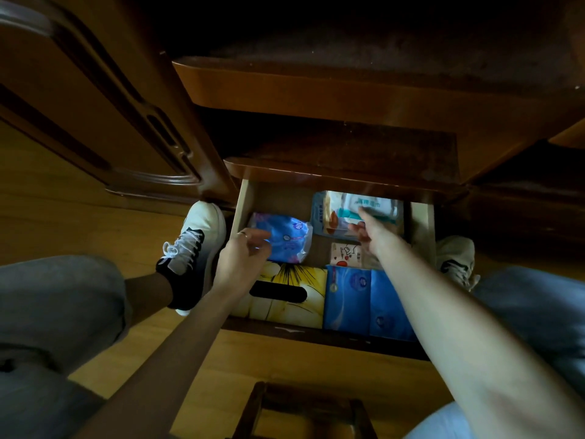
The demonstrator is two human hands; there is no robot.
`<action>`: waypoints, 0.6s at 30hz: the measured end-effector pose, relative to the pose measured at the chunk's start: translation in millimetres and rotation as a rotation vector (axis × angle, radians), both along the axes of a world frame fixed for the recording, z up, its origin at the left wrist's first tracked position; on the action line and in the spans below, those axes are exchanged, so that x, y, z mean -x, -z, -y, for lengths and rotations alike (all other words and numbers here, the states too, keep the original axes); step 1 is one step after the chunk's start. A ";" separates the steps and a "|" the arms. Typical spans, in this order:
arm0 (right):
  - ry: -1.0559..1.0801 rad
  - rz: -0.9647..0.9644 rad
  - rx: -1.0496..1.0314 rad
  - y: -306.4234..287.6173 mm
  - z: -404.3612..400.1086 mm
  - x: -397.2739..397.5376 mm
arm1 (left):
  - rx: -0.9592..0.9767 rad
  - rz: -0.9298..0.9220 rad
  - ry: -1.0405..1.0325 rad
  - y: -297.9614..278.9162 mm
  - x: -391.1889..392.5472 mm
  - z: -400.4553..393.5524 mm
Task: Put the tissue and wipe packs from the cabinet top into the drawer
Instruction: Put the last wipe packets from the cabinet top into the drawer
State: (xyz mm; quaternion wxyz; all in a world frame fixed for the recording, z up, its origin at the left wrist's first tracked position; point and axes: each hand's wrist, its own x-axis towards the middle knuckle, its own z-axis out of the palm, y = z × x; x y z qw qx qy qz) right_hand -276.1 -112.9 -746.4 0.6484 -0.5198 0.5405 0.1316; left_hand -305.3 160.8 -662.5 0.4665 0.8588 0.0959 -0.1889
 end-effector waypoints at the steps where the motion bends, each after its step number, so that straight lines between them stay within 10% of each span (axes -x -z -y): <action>1: -0.025 -0.010 0.025 -4.3 -1.0 1.0 | -0.152 0.089 0.114 3.3 2.3 -3.9; 7: -0.513 0.138 0.367 -23.6 -9.5 36.5 | -0.608 0.066 0.692 26.8 22.3 -14.5; 14: -1.579 0.250 0.608 -74.0 -19.3 126.2 | -0.586 -0.019 0.952 17.0 48.6 -20.3; 18: -1.845 0.196 0.747 -78.3 -15.4 177.6 | -0.714 0.086 1.177 19.4 66.2 -26.3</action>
